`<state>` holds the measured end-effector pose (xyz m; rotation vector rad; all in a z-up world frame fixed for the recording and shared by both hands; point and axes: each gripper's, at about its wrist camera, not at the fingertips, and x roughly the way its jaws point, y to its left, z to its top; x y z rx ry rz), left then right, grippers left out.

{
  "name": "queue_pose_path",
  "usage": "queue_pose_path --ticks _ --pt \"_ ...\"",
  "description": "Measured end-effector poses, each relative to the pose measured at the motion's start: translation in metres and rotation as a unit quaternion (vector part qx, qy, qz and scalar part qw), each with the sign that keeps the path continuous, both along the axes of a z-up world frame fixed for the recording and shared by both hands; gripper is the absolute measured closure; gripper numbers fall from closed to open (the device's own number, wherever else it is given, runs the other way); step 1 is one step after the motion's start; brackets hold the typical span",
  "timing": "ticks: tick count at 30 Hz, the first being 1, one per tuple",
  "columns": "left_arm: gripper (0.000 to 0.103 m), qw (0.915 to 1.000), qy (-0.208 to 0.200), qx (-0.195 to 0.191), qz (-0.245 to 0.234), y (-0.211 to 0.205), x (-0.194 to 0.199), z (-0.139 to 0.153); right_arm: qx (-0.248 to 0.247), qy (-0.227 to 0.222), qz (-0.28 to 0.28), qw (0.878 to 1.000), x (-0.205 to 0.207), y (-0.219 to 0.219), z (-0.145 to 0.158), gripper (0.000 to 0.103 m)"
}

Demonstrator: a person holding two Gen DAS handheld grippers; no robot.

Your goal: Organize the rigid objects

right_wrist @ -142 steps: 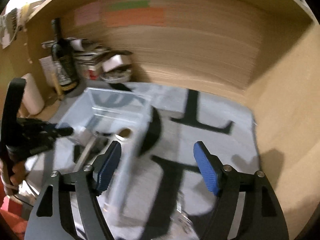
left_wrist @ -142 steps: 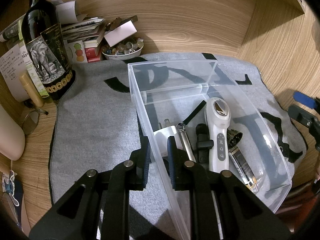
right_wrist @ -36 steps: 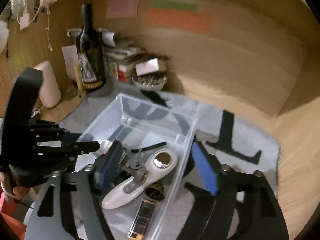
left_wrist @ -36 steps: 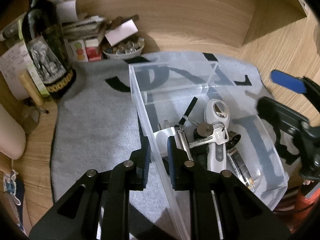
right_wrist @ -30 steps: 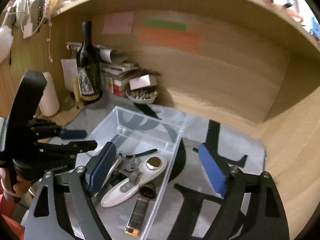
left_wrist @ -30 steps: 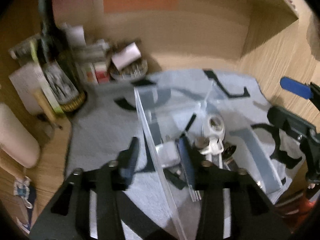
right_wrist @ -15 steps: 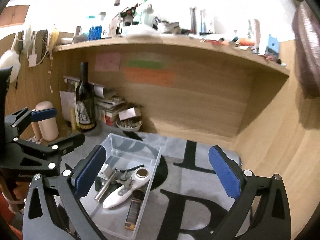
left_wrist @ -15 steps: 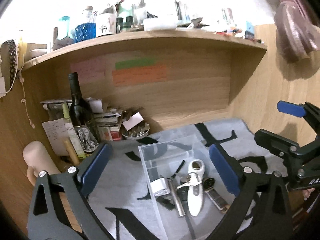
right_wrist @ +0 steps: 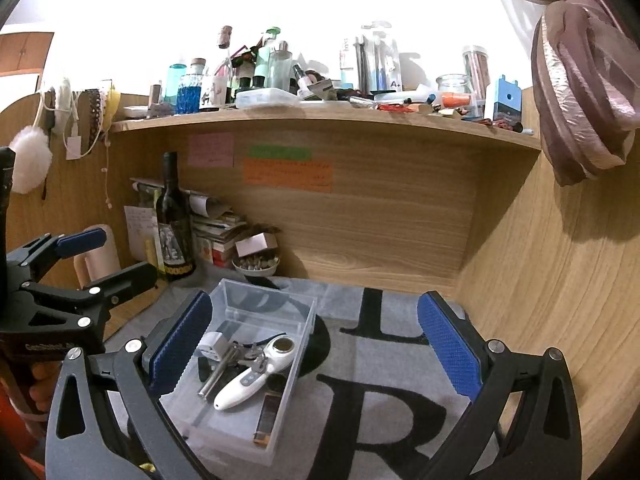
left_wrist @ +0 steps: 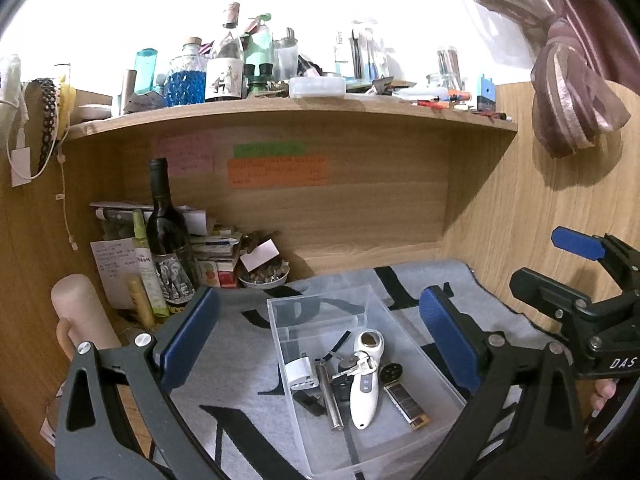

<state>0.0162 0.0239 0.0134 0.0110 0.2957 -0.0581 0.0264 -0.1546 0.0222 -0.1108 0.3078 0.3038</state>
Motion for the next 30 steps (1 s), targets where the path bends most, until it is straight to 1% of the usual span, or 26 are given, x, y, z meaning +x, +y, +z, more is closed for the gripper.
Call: queue_pose_path --ticks 7,20,30 --pt "0.001 1.0000 -0.008 -0.004 -0.002 0.0002 -0.0049 0.0036 0.001 -0.006 -0.003 1.000 -0.0062 -0.0003 0.0014 0.000" --pt "0.001 0.9999 -0.003 -0.013 -0.002 0.0034 -0.0015 0.0021 -0.002 -0.009 0.000 1.000 -0.0083 0.0039 0.0006 0.000" --pt "0.001 0.9999 -0.003 -0.012 -0.002 0.0031 -0.0010 0.0018 0.000 -0.007 0.004 1.000 -0.0062 -0.0006 0.0007 0.000"
